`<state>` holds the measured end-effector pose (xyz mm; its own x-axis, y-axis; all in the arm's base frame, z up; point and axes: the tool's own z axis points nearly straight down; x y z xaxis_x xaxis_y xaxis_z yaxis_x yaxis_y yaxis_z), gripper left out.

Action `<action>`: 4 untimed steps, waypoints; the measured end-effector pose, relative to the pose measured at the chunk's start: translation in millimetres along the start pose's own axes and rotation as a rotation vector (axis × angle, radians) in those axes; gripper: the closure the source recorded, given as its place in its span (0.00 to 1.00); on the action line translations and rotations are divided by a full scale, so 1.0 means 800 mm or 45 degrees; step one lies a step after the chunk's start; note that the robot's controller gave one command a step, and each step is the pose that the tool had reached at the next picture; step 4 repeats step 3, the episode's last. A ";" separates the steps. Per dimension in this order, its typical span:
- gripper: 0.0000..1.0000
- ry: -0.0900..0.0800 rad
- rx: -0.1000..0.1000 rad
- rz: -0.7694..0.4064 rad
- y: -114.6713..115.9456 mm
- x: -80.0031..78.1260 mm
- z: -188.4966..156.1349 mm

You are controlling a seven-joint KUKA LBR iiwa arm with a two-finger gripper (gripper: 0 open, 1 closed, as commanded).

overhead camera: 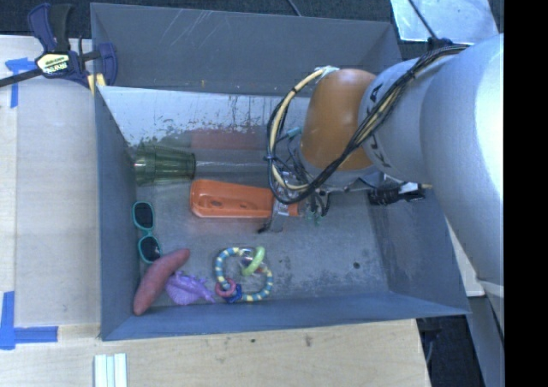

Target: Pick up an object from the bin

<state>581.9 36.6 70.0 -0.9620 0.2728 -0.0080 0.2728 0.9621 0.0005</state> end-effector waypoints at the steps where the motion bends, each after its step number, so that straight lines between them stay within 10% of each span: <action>1: 1.00 0.000 0.000 0.000 0.000 0.000 0.000; 2: 1.00 0.011 0.003 -0.026 -0.002 -0.011 -0.048; 3: 1.00 -0.004 0.000 -0.402 -0.028 -0.026 -0.183; 4: 1.00 -0.004 0.000 -0.402 -0.028 -0.026 -0.183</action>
Offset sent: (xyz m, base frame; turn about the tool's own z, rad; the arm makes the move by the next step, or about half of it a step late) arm 0.0325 -0.0140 0.1384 -0.0674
